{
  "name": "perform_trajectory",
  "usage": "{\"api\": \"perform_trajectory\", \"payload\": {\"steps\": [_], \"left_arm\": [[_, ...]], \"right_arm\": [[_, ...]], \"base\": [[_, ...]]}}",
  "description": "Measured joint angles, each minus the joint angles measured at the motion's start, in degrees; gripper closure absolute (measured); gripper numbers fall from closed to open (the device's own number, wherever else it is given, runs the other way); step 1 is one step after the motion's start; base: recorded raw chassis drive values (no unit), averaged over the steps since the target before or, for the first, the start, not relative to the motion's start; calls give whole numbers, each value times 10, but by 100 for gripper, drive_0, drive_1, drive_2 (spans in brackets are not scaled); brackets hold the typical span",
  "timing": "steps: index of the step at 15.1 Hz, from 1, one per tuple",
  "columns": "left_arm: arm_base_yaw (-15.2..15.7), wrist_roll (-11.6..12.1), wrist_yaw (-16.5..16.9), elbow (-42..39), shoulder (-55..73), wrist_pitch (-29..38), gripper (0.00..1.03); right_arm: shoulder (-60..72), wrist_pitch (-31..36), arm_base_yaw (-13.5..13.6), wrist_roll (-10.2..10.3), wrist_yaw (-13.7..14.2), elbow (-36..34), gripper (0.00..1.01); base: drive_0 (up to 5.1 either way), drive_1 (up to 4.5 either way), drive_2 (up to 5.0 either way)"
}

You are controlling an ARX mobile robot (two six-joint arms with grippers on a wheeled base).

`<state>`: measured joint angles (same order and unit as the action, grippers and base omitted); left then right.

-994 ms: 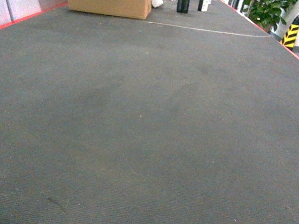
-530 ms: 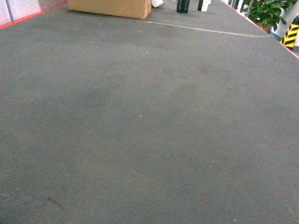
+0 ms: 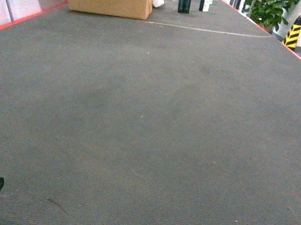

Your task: Sort blue parts and orange caps into right shelf containers

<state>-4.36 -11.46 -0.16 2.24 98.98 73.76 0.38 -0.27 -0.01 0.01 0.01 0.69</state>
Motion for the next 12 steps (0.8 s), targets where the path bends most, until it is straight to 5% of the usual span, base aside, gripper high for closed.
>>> {"api": "perform_trajectory", "payload": {"steps": [12], "left_arm": [[21,14,24,-1,61,0,5]], "right_arm": [[0,0,0,0,0,0,3]], "base": [[0,0,0]]}}
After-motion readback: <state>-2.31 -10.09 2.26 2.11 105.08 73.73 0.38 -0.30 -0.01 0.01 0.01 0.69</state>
